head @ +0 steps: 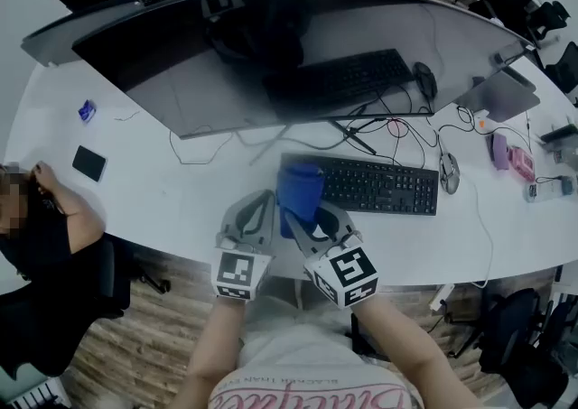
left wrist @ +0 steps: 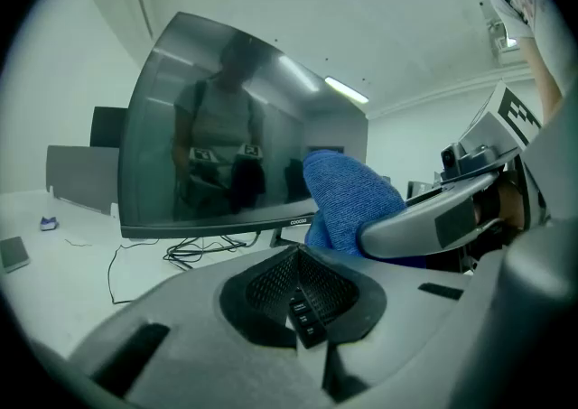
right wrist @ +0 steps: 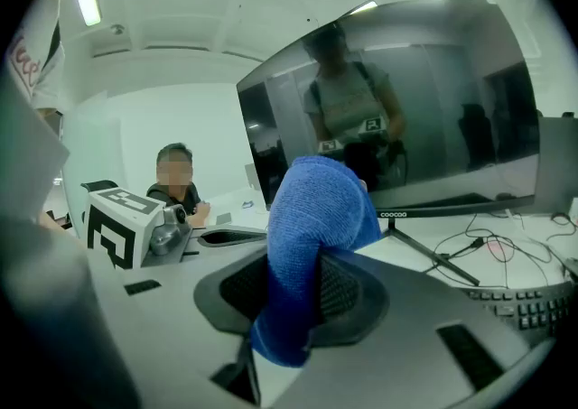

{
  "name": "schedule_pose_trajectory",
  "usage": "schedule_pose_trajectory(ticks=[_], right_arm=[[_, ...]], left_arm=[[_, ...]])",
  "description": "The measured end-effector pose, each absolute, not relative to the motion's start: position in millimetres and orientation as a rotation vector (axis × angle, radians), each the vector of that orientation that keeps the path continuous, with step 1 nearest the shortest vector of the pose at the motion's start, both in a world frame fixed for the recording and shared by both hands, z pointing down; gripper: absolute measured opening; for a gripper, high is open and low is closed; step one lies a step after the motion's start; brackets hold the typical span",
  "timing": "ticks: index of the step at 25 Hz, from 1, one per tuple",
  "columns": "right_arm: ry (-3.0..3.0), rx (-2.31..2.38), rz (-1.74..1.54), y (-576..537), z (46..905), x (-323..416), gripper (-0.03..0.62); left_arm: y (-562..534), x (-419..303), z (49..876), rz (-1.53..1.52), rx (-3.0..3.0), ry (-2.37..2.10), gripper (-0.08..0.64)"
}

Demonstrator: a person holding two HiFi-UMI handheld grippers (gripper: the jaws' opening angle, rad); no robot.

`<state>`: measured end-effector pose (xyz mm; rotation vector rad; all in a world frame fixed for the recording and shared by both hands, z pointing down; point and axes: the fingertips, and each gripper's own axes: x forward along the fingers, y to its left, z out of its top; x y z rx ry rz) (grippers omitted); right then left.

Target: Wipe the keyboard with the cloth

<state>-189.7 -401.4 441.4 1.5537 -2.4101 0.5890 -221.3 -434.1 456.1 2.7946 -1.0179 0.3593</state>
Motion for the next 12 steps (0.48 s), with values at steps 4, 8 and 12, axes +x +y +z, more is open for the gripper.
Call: schedule_pose_trajectory(ticks=[4, 8, 12], right_arm=[[-2.373, 1.575, 0.64, -421.1, 464.0, -202.0, 0.098], [-2.341, 1.564, 0.713, -435.6, 485.9, -209.1, 0.098], [-2.338, 1.552, 0.773, -451.8, 498.7, -214.0, 0.098]], left_arm=[[-452.2, -228.4, 468.9, 0.38, 2.791, -0.987, 0.005], [-468.0, -237.6, 483.2, 0.41, 2.765, -0.983, 0.005], [-481.3, -251.8, 494.5, 0.441, 2.732, -1.009, 0.005]])
